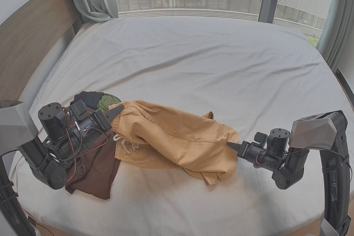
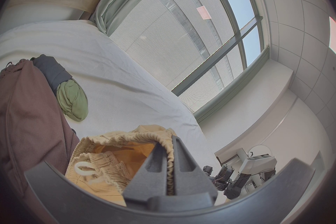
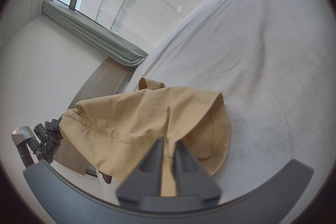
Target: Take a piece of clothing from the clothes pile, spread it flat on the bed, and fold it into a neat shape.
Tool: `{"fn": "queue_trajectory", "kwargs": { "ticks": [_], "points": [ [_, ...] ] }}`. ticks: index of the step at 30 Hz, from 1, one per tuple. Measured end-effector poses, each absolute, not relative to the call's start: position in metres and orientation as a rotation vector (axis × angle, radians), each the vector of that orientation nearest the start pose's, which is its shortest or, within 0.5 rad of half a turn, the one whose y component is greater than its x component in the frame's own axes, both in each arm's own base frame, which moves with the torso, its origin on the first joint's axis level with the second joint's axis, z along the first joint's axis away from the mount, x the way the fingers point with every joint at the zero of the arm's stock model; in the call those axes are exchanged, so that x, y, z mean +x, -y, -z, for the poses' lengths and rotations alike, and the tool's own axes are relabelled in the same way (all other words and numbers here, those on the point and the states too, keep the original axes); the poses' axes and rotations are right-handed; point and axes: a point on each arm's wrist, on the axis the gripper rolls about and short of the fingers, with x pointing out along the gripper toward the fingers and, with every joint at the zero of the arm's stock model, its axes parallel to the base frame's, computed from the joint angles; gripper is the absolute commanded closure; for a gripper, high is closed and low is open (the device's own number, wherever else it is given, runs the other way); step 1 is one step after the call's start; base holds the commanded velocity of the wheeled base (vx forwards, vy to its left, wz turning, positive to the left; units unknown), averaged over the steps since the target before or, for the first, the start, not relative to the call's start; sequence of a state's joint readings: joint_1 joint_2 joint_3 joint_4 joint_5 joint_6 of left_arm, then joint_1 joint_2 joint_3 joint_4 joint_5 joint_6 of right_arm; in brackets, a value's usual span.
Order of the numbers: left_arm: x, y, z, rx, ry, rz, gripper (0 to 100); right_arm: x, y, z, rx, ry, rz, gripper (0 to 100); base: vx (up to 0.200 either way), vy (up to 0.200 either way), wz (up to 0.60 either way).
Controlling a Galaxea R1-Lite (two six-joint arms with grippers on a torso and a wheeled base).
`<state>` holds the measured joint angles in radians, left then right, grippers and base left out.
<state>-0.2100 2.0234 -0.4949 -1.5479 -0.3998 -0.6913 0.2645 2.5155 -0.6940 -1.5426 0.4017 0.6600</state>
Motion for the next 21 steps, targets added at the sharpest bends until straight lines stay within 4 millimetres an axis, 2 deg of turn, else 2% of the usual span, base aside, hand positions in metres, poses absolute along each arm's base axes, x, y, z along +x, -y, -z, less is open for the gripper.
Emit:
{"fn": "queue_trajectory", "kwargs": {
  "ticks": [7, 13, 21],
  "points": [
    [0.309, 0.074, -0.094, -0.669, -0.206, 0.581, 100, 0.348, -0.093, 0.034, 0.679, -0.526, -0.577, 100, 0.0, 0.0, 0.0],
    [0.311, 0.074, -0.09, -0.67, -0.215, 0.572, 100, 0.328, -0.078, 0.015, 0.708, -0.584, -0.69, 100, 0.0, 0.0, 0.0],
    [0.313, 0.075, -0.085, -0.668, -0.227, 0.566, 100, 0.32, -0.074, 0.006, 0.711, -0.597, -0.737, 100, 0.0, 0.0, 0.0]
  ]
}}
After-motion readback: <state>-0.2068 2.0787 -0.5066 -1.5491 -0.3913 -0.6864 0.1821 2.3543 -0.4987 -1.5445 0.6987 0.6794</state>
